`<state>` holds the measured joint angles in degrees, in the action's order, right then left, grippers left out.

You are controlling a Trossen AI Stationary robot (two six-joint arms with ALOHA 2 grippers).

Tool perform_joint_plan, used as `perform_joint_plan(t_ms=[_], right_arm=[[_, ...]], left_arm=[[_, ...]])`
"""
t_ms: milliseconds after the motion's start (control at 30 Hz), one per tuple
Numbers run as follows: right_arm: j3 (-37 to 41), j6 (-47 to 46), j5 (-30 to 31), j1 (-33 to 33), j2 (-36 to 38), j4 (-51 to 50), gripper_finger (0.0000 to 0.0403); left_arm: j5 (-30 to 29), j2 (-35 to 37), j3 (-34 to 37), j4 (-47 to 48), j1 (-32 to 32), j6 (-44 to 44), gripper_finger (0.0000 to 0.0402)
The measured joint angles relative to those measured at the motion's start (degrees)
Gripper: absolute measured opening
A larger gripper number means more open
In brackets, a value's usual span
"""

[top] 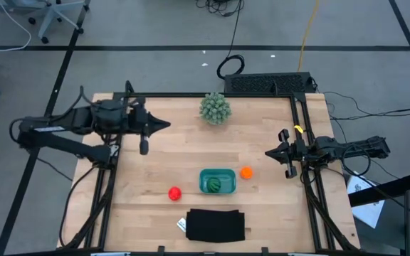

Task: Pick and placing Produce into tupperware
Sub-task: Put the pumpkin into the blue bin

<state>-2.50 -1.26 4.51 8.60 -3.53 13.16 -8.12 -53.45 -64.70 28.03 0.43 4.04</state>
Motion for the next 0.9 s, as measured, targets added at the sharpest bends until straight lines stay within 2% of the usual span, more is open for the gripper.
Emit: perform_joint_plan(t_ms=[167,333,533,633,767,900], right_arm=[[0.0,0.1,0.0,0.0,0.0,0.0,0.0000],[0.0,0.2,0.0,0.0,0.0,0.0,0.0000],[0.0,0.2,0.0,0.0,0.0,0.0,0.0000],[0.0,0.2,0.0,0.0,0.0,0.0,0.0000],[0.0,-0.1,0.0,0.0,0.0,0.2,0.0000],[0.0,-1.1,0.0,0.0,0.0,0.3,0.0000]], left_arm=[[0.3,8.2,12.2,-7.5,1.4,0.5,0.0000],[0.6,13.2,24.0,-12.3,1.4,-0.1,0.0000],[3.4,17.3,38.8,-32.2,1.4,1.2,0.0000],[4.1,20.0,44.1,-37.8,1.4,2.0,0.0000],[3.0,25.3,47.7,-37.5,1.4,2.0,0.0000],[-0.7,32.9,48.6,-32.7,1.4,1.6,0.0000]])
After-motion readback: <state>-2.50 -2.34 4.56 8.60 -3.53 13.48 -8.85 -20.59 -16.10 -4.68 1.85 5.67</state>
